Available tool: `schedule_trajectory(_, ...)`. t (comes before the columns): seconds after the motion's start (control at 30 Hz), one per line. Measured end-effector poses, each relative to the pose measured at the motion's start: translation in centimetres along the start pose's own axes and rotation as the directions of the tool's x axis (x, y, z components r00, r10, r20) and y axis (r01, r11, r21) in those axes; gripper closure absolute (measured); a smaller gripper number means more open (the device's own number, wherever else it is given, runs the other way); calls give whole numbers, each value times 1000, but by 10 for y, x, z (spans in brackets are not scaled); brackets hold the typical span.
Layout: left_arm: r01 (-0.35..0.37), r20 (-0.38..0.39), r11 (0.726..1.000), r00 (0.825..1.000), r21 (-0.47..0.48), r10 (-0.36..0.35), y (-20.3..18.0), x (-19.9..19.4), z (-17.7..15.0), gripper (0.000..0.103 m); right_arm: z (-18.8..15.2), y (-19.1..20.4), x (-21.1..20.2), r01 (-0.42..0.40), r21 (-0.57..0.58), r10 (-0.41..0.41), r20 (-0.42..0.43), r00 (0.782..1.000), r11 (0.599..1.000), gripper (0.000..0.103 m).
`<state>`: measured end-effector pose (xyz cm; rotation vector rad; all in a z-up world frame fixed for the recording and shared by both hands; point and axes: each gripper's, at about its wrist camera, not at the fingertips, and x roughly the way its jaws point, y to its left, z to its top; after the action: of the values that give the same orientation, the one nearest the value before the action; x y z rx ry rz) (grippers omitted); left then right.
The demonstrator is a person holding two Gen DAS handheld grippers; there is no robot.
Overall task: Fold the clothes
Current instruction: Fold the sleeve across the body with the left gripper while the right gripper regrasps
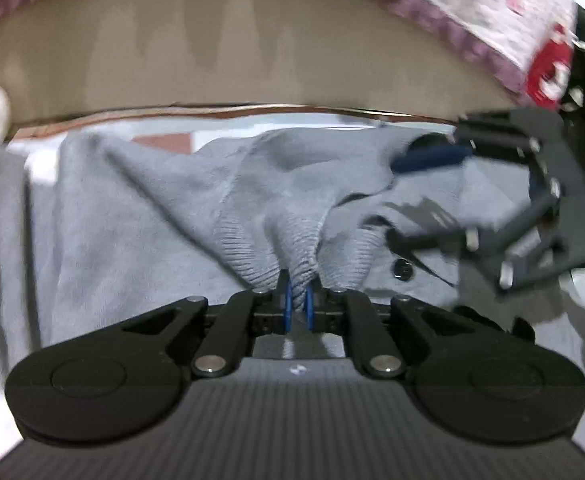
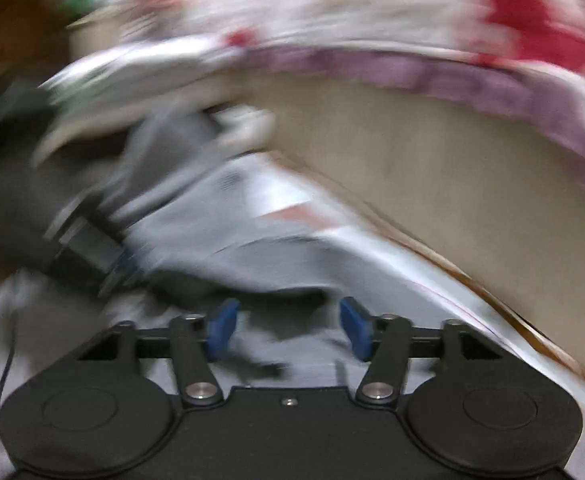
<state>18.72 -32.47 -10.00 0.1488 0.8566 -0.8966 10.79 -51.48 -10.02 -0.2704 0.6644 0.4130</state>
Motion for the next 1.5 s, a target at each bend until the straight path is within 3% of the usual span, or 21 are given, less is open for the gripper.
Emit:
schedule_trajectory(0.07, 1, 6, 1000, 1000, -10, -1, 4, 2, -2, 97, 0, 1, 16, -35, -110, 23, -110, 994, 993, 39)
schedule_trajectory(0.2, -27, 10, 998, 1000, 61, 27, -6, 2, -4, 97, -6, -21, 39, -44, -135, 2, -292, 957, 990, 41)
schedule_trajectory(0.27, -18, 9, 997, 1000, 75, 18, -8, 0, -6, 97, -12, -40, 40, -47, 4, 46, -284, 958, 999, 43)
schedule_trajectory(0.33, -9, 7, 996, 1000, 89, 9, -9, -2, -7, 97, -21, -51, 36, -98, 177, 138, -228, 964, 979, 53)
schedule_trajectory(0.37, -4, 1, 996, 1000, 88, 4, -9, -3, -8, 97, -26, -50, 31, -104, 209, 146, -200, 969, 972, 72)
schedule_trajectory(0.4, 2, -5, 996, 1000, 87, -2, -9, -4, -8, 97, -31, -39, 23, -65, 167, 96, -186, 978, 984, 90)
schedule_trajectory(0.47, 14, -25, 997, 1000, 76, -12, -7, -4, -10, 97, -41, -20, 7, 7, 91, 7, -152, 988, 996, 91)
schedule_trajectory(0.63, 41, -74, 998, 997, 47, -37, -3, -3, -12, 97, -59, 15, -18, 89, 25, -86, -107, 991, 996, 95)
schedule_trajectory(0.77, 22, -83, 994, 996, 108, -13, -9, -2, -15, 97, -70, 29, -20, 147, 50, -140, -112, 984, 988, 95)
schedule_trajectory(0.87, 51, 47, 983, 997, 177, -60, -17, -21, -11, 97, -66, 35, -23, 187, 16, -183, -128, 975, 982, 95)
schedule_trajectory(0.9, 68, 97, 979, 991, 194, -89, -18, -29, -9, 97, -65, 31, -24, 198, 43, -191, -127, 973, 979, 95)
schedule_trajectory(0.97, 192, 204, 968, 953, 159, -223, -13, -48, -6, 97, -66, 21, -25, 202, 140, -186, -122, 975, 969, 95)
schedule_trajectory(1.0, 231, 220, 961, 940, 152, -261, -11, -53, -5, 97, -67, 18, -24, 197, 166, -179, -120, 977, 966, 95)
schedule_trajectory(1.03, 233, 209, 958, 941, 166, -265, -13, -54, -4, 97, -69, 17, -24, 196, 170, -178, -118, 977, 966, 95)
schedule_trajectory(1.13, 177, 125, 958, 970, 226, -209, -18, -45, -10, 96, -71, 14, -28, 170, 196, -150, -109, 983, 966, 91)
schedule_trajectory(1.23, 160, 59, 961, 982, 228, -178, -17, -37, -15, 95, -70, 4, -43, 84, 284, -70, -61, 996, 955, 76)
schedule_trajectory(1.3, 176, 22, 960, 982, 219, -186, -16, -34, -17, 95, -66, -2, -51, 12, 345, -6, -19, 1000, 938, 61)
schedule_trajectory(1.37, 206, -12, 954, 978, 217, -208, -16, -33, -19, 94, -59, -7, -52, -75, 436, 64, 38, 997, 897, 52)
schedule_trajectory(1.5, 228, -24, 941, 973, 251, -229, -22, -37, -23, 94, -41, -12, -48, -160, 591, 102, 130, 986, 791, 43)
